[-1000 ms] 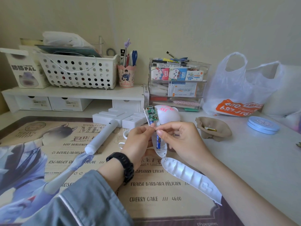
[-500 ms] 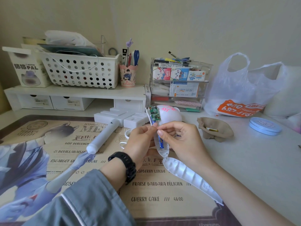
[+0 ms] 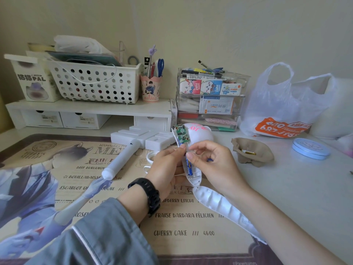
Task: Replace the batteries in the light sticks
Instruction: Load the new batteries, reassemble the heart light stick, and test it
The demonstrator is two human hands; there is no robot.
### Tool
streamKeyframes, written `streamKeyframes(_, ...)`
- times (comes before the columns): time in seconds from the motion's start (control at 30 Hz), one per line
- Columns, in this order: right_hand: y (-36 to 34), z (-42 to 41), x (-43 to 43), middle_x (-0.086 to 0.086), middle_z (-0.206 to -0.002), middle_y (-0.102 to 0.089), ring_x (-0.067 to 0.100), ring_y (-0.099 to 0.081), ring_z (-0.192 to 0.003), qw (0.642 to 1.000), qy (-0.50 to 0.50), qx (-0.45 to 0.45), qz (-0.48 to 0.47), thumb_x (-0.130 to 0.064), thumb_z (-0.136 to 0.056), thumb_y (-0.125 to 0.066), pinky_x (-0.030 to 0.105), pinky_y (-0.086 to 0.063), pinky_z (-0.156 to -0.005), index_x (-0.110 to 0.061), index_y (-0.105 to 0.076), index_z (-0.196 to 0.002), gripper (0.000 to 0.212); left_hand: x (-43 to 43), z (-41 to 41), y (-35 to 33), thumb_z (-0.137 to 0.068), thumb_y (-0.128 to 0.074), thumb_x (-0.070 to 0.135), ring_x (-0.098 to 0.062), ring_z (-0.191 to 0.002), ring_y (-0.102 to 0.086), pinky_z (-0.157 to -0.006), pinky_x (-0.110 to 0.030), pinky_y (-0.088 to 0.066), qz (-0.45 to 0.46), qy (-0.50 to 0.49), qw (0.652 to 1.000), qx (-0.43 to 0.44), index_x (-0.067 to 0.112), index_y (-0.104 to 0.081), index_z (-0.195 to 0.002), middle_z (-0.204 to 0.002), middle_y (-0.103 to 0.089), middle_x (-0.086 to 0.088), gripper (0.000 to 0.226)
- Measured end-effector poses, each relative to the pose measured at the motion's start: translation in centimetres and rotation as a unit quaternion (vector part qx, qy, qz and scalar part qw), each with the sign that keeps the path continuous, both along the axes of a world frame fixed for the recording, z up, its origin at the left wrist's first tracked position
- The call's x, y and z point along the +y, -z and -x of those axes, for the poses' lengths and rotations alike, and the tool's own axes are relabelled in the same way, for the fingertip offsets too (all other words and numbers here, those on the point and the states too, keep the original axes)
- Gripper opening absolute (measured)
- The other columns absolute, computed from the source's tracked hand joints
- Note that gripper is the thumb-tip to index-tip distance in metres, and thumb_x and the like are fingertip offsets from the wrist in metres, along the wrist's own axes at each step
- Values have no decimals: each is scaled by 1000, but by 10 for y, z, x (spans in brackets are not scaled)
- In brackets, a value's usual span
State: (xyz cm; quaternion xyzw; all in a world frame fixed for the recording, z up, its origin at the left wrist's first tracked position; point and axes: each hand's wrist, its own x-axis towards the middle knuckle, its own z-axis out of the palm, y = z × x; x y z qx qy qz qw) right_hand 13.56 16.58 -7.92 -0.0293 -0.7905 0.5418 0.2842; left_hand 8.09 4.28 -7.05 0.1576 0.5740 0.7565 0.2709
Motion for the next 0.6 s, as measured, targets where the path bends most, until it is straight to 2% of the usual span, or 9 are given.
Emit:
streamKeyframes(0.07, 0, 1, -1, 2, -96, -57, 11, -51, -73, 998, 3, -30, 55, -16, -79, -75, 13, -45, -68, -30, -55, -100, 33, 0, -1, -1, -98, -48, 26, -27, -66, -67, -61, -38, -56, 1, 7, 1000, 0, -4, -61, -108, -84, -72, -18, 34)
streamKeyframes(0.1, 0, 1, -2, 1, -102, -58, 12, -54, -78, 996, -4, -46, 77, -15, -80, -74, 15, -48, -73, -29, -50, -107, 38, 0, -1, -1, -98, -48, 26, -28, -69, -68, -64, -40, -56, 2, 9, 1000, 0, -5, -60, -110, -90, -72, -20, 36)
streamKeyframes(0.13, 0, 2, -2, 1, -106, -61, 14, -56, -84, 994, -16, -60, 91, -15, -81, -73, 22, -51, -81, -27, -48, -114, 43, 0, -1, -1, -98, -47, 26, -28, -71, -68, -65, -40, -56, 1, 12, 1000, 1, -5, -60, -111, -94, -72, -20, 36)
streamKeyframes(0.2, 0, 1, -1, 0, -113, -65, 18, -61, -95, 991, -49, -76, 100, -13, -85, -68, 35, -51, -91, -20, -48, -126, 46, -1, -2, -2, -98, -47, 25, -27, -67, -69, -61, -38, -56, -2, 12, 1000, 3, -5, -60, -111, -87, -73, -17, 35)
streamKeyframes(0.3, -1, -1, -3, 3, -121, -66, 17, -63, -111, 986, -117, -80, 85, -9, -93, -58, 33, -49, -96, -13, -55, -127, 35, -1, -4, -2, -97, -49, 23, -24, -58, -66, -55, -36, -56, -6, 5, 1000, 2, -3, -62, -101, -76, -70, -14, 29)
streamKeyframes(0.4, -1, -2, -3, 10, -117, -68, 19, -64, -110, 978, -160, -88, 106, -4, -96, -52, 32, -50, -94, -7, -56, -126, 30, -1, -6, -2, -97, -49, 21, -23, -56, -66, -58, -37, -56, -10, 1, 1000, 4, 4, -62, -87, -67, -68, -11, 24)
streamKeyframes(0.5, -2, -2, -2, 10, -113, -69, 17, -66, -104, 976, -160, -93, 113, -3, -96, -51, 30, -52, -87, -6, -55, -126, 30, -1, -6, -1, -97, -49, 20, -24, -56, -66, -58, -38, -56, -14, 2, 1000, 10, 1, -63, -91, -70, -68, -13, 25)
streamKeyframes(0.6, -2, -3, -2, 8, -115, -68, 16, -65, -107, 979, -150, -91, 101, -2, -96, -50, 34, -51, -94, -7, -54, -125, 30, 0, -6, 0, -97, -49, 21, -25, -58, -66, -59, -40, -57, -13, 3, 1000, 19, -3, -63, -98, -77, -67, -16, 27)
